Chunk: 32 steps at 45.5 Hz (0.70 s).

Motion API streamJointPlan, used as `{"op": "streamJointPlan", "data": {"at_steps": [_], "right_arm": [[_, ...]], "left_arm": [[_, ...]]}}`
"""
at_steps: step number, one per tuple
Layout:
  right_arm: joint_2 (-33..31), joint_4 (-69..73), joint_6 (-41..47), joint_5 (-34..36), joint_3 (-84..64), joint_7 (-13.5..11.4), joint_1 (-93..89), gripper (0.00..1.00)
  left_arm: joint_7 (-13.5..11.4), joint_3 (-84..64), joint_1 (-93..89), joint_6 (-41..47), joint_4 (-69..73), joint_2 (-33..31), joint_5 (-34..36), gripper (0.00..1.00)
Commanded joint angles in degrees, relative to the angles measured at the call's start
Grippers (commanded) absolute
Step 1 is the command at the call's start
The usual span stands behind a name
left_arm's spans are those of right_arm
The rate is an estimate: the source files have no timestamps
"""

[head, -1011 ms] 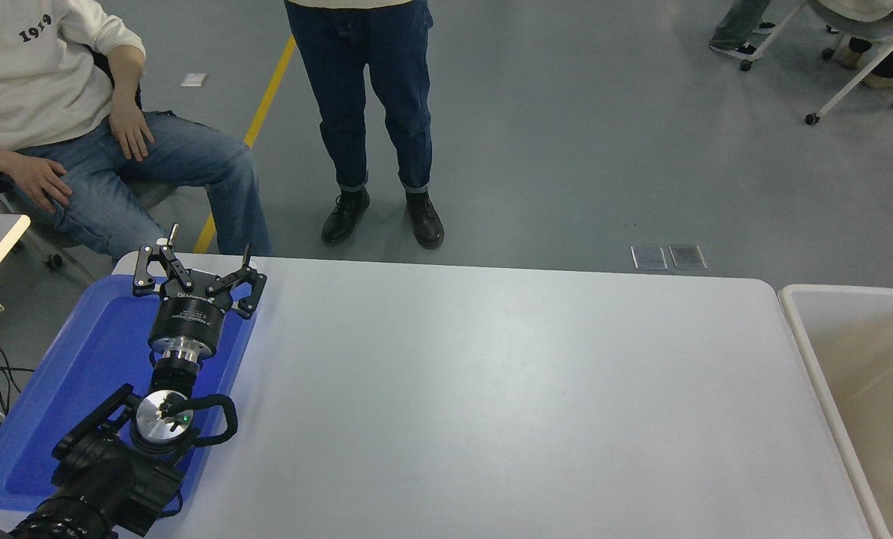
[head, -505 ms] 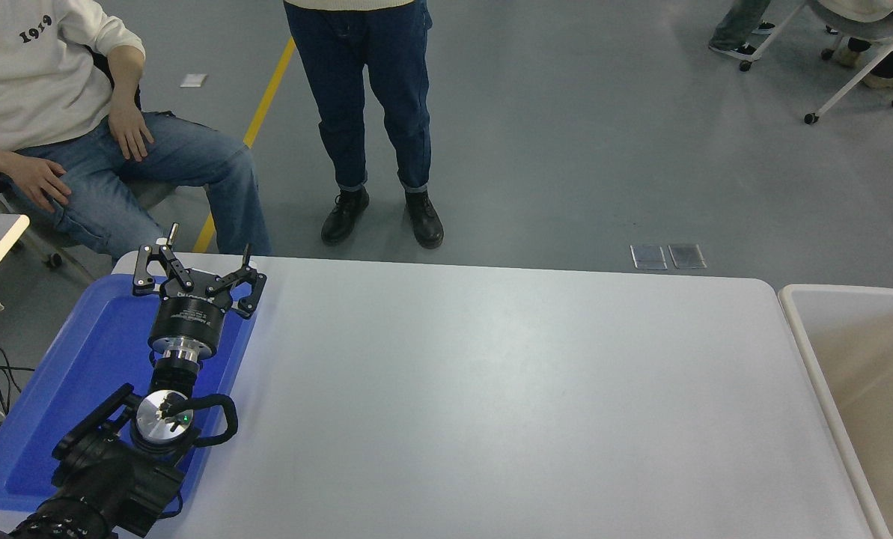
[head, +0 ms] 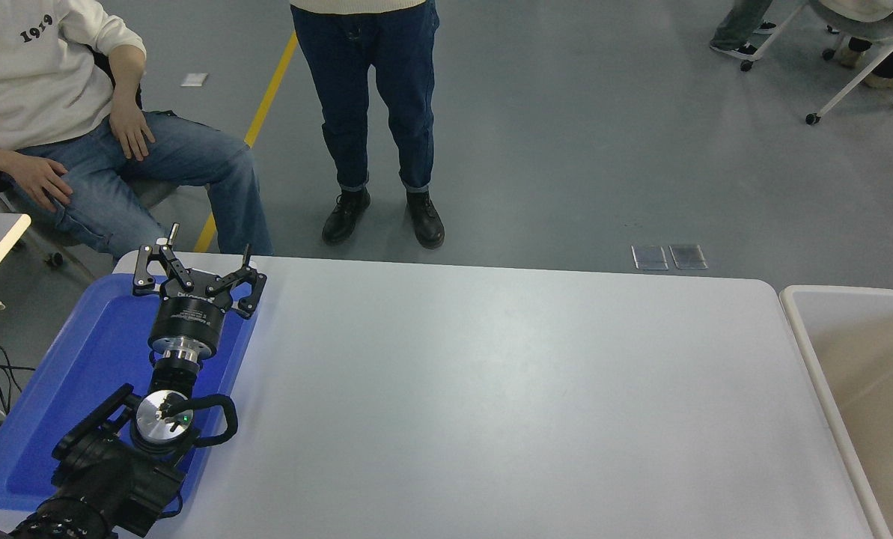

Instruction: Pick up paper ball place in dustbin

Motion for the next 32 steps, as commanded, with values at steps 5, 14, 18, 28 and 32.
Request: {"op": "streamJointPlan", "data": {"at_steps": [5,14,18,28,32], "right_arm": [[0.3,0.5,-5.1,0.4,0.1,0.4,-0.2,0.96],[0.3,1.1,-4.8,0.4,0.1,0.4,-0.6,0.99],[0.2,1.2,-4.8,0.4,0.1,0.4,-0.5,0.99],[-0.4,2.2,-4.5,0.5,1.3,0.4,0.0,1.0],[-1.7,4.0,-4.5,0.5,1.6,0.4,0.3,1.0]], "left_arm": [[0.0,0.0,0.0,0.0,0.0,0.0,0.0,1.0],[0.0,0.0,0.0,0.0,0.0,0.0,0.0,1.0],[0.0,0.0,0.0,-0.1,0.0,0.0,0.0,1.0],[0.0,0.0,0.0,0.0,0.0,0.0,0.0,1.0],[0.0,0.0,0.0,-0.1,0.0,0.0,0.0,1.0]]}}
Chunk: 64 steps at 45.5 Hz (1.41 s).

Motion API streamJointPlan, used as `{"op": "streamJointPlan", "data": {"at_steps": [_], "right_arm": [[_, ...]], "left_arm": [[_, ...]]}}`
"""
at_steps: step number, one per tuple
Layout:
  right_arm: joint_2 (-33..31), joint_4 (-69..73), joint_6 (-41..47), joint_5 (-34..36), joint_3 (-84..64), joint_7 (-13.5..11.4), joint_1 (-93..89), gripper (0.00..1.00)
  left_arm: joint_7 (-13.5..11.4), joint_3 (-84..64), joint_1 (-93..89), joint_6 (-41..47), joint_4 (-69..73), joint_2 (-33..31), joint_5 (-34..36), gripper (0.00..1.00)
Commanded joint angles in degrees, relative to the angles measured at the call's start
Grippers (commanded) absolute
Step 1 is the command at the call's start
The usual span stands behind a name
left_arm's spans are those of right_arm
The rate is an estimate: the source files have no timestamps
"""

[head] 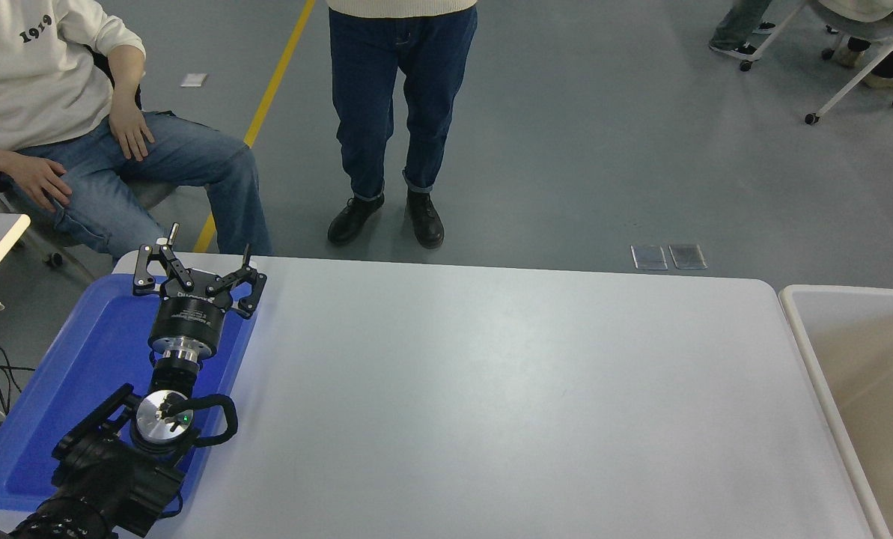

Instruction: Pick up paper ball place in dustbin

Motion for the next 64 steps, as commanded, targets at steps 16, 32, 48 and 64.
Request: {"op": "streamJointPlan", "data": {"at_steps": [16,32,48,64], "right_arm": [[-9.6,13.0,0.1,0.0,0.0,-0.1,1.4,1.0],[-14.5,21.3,0.8,0.0,12.9,-0.1,-0.5,1.0],[-10.1,22.7,1.0,0.0,44.6,1.8,-4.7,1.0],[-1.0,22.7,5.1,13.4,52.2,28.1,-6.9,1.0]], "left_arm": [[0.0,0.0,0.0,0.0,0.0,0.0,0.0,1.0],[0.0,0.0,0.0,0.0,0.0,0.0,0.0,1.0],[-0.1,-0.1,0.0,0.0,0.0,0.0,0.0,1.0],[-0.1,-0.1,0.0,0.0,0.0,0.0,0.0,1.0]]}}
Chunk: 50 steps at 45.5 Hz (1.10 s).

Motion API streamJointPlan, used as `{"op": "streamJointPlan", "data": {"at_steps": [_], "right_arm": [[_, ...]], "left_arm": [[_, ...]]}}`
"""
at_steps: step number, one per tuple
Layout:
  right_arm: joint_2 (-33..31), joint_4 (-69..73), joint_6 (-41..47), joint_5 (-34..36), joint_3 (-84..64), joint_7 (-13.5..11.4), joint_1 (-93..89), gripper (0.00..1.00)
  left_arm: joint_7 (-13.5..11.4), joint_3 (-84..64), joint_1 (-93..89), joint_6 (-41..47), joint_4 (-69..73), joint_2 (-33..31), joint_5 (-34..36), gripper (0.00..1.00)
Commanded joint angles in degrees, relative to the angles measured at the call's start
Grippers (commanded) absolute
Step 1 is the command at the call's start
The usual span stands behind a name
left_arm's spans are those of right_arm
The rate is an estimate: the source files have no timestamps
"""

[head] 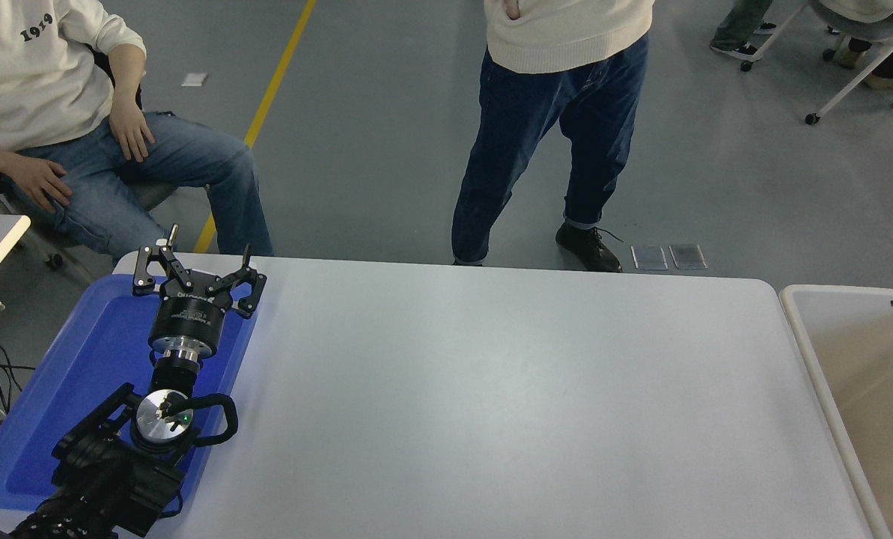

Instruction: Pick up paper ball place in dustbin

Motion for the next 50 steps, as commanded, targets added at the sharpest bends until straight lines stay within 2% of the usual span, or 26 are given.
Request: {"op": "streamJointPlan", "data": {"at_steps": [1,8,13,19,26,32,39,50], "right_arm": [[6.1,0.5,3.4,12.6,5.8,16.5,-1.9,1.0],[9.7,0.0,8.2,15.8,6.5,20.7,-2.4,1.0],[12.2,0.0,12.9,20.5,6.4,25.1,-3.4,1.0],[15.1,-0.1,15.2,21.1,6.3,29.3,-3.8,1.0],[16.9,0.5,17.7,21.8,6.5,30.8,-5.0,1.0],[17.9,0.4,19.9,22.5,6.5,30.8,-5.2,1.0],[18.9,-0.2,19.2,26.8,6.5,30.8,-5.3,1.0],[18.7,-0.4,19.0,26.9,6.1,30.8,-5.3,1.0]], "left_arm": [[0.0,0.1,0.0,0.0,0.0,0.0,0.0,1.0],[0.1,0.1,0.0,0.0,0.0,0.0,0.0,1.0],[0.1,0.1,0.0,-0.1,0.0,0.0,0.0,1.0],[0.1,0.1,0.0,0.0,0.0,0.0,0.0,1.0],[0.1,0.1,0.0,-0.1,0.0,0.0,0.0,1.0],[0.0,0.1,0.0,0.0,0.0,0.0,0.0,1.0],[0.1,0.1,0.0,0.0,0.0,0.0,0.0,1.0],[0.1,0.1,0.0,0.0,0.0,0.0,0.0,1.0]]}}
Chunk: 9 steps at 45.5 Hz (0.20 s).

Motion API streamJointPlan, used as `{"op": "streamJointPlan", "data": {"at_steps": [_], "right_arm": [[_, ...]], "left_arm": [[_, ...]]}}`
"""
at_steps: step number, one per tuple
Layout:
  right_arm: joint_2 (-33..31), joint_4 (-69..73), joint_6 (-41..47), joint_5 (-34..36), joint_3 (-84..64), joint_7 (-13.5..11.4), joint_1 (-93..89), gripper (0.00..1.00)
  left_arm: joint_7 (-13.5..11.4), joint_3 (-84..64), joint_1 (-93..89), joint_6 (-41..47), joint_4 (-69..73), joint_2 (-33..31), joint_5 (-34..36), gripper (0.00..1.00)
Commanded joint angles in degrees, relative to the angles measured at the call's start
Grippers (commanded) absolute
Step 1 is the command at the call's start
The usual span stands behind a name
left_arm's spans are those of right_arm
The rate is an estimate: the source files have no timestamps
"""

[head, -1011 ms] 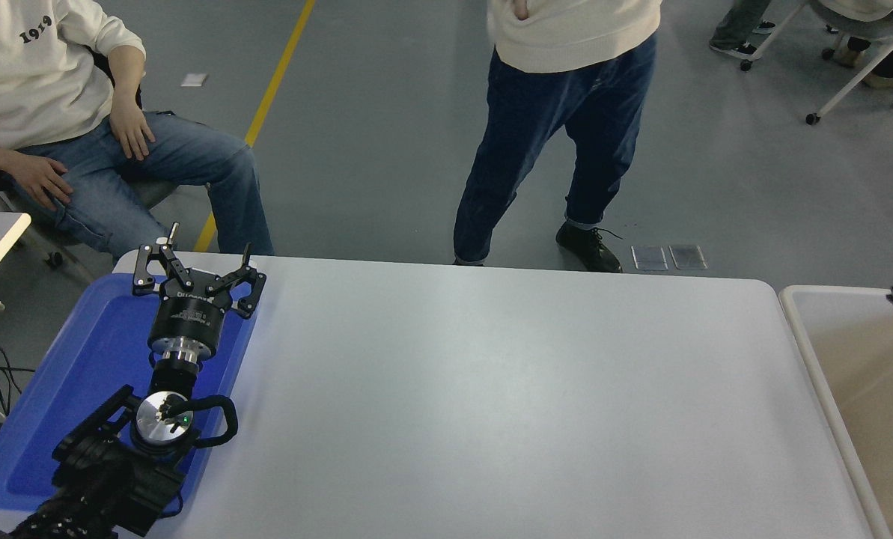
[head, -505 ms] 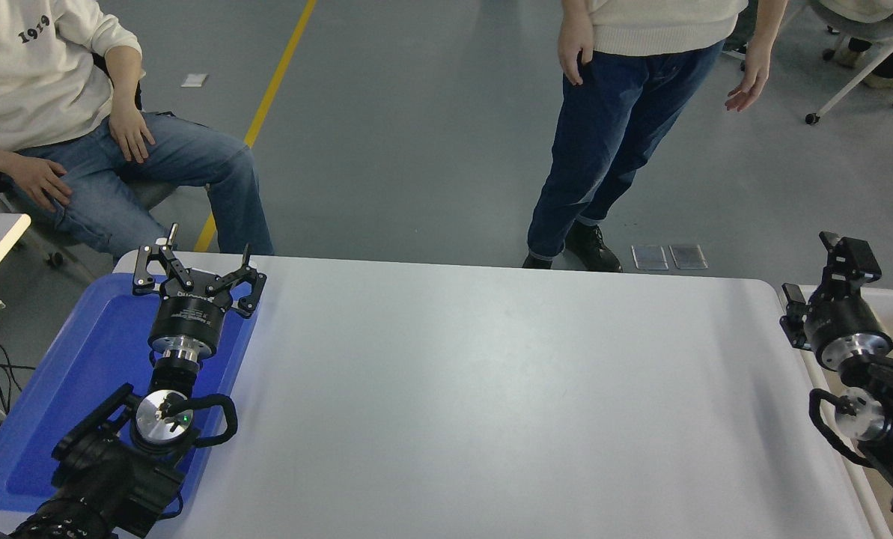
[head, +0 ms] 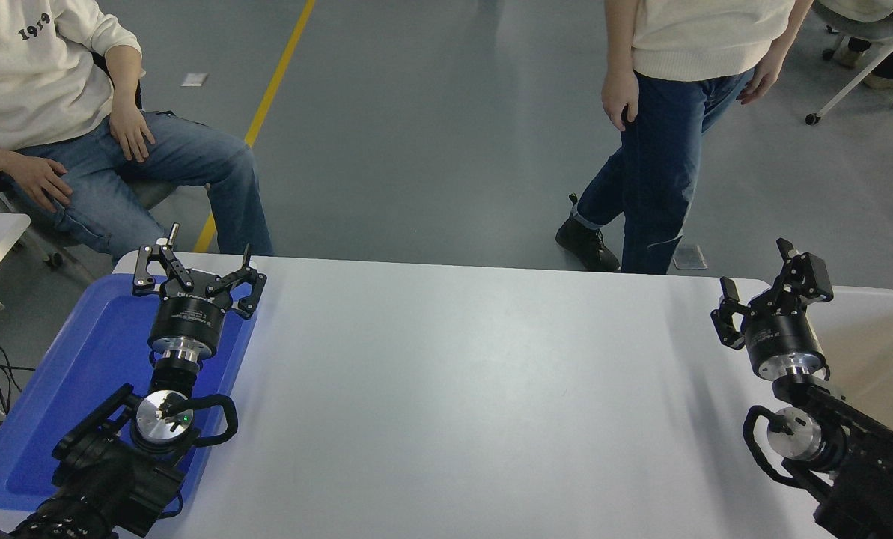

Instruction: Pick up paper ball place in dustbin

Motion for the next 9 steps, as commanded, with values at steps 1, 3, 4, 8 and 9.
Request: {"op": "streamJointPlan", "data": {"at_steps": [1,3,4,8,9], "right_arm": [[0.3,-0.4,0.4,1.4,-0.4,0.4,-0.3,1.0],[0.3,-0.6,0.4,0.6,-1.0,0.4,-0.4,1.0],[0.3,-0.8,0.5,0.4,-1.1,0.4,-0.5,1.0],[0.4,-0.8,0.7,0.4,-1.3,0.4,-0.7,1.0],[0.3,-0.7,0.8,0.4,-1.1,0.4,-0.7,1.0]], "left_arm": [[-0.1,0.0,0.0,0.0,0.0,0.0,0.0,1.0],[0.0,0.0,0.0,0.0,0.0,0.0,0.0,1.0],[0.0,0.0,0.0,0.0,0.0,0.0,0.0,1.0],[0.0,0.0,0.0,0.0,0.0,0.0,0.0,1.0],[0.0,0.0,0.0,0.0,0.0,0.0,0.0,1.0]]}}
